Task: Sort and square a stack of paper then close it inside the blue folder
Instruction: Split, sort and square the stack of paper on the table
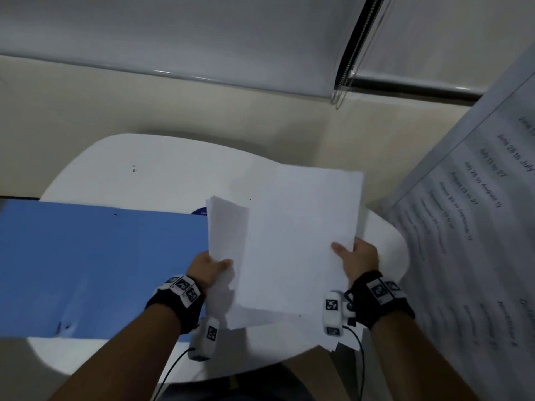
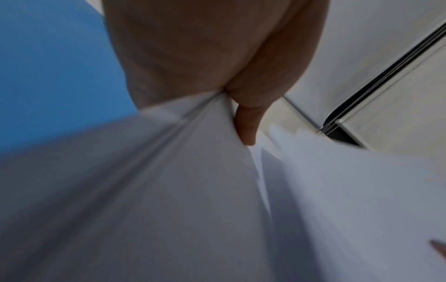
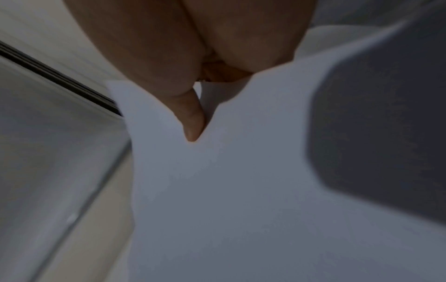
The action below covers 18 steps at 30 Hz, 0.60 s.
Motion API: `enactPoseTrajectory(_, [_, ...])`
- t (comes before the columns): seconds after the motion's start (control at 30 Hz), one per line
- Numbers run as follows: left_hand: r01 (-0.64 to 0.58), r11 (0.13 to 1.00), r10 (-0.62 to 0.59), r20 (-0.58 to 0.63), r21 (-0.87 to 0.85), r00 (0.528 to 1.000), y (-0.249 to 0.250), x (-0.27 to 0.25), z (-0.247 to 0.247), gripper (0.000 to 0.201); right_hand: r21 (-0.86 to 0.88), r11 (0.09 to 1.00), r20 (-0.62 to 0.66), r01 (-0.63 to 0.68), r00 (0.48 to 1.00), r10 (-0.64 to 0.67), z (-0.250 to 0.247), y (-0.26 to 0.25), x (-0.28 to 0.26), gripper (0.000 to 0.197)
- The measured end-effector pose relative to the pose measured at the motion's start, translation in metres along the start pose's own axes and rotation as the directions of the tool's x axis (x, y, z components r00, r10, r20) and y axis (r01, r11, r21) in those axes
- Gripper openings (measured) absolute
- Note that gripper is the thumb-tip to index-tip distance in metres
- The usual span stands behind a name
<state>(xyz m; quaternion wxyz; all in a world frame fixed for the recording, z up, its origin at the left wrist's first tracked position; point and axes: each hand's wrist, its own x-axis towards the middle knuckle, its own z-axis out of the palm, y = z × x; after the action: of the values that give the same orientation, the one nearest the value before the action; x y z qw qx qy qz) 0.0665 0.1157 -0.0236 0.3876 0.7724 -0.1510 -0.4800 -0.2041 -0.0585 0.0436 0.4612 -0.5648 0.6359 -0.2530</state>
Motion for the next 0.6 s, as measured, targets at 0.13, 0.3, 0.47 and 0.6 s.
enactPoseTrajectory(0.13, [0.015,0.997,-0.009,-0.076,0.08,0.997,-0.005,0.005,0.008,0.031,-0.173,0.974,0.123,-0.149,0.977,0.171,0.035,0.048,0.005,0.031])
enactPoseTrajectory(0.3, [-0.011,0.996,0.026,-0.172,0.087,0.985,-0.002,0.004,0.019,0.033,-0.342,0.936,0.259,-0.083,0.949,0.178,0.064,0.058,0.004,0.034])
enactPoseTrajectory(0.47, [-0.005,0.985,0.035,-0.173,0.172,0.984,-0.002,0.0,0.036,0.044,-0.575,0.817,0.385,0.045,0.896,0.222,0.11,0.054,-0.009,0.089])
enactPoseTrajectory(0.6, [-0.144,0.981,0.159,-0.112,0.132,0.981,0.003,-0.01,0.026,0.027,-0.325,0.943,0.342,-0.076,0.92,0.192,0.109,0.051,-0.01,0.114])
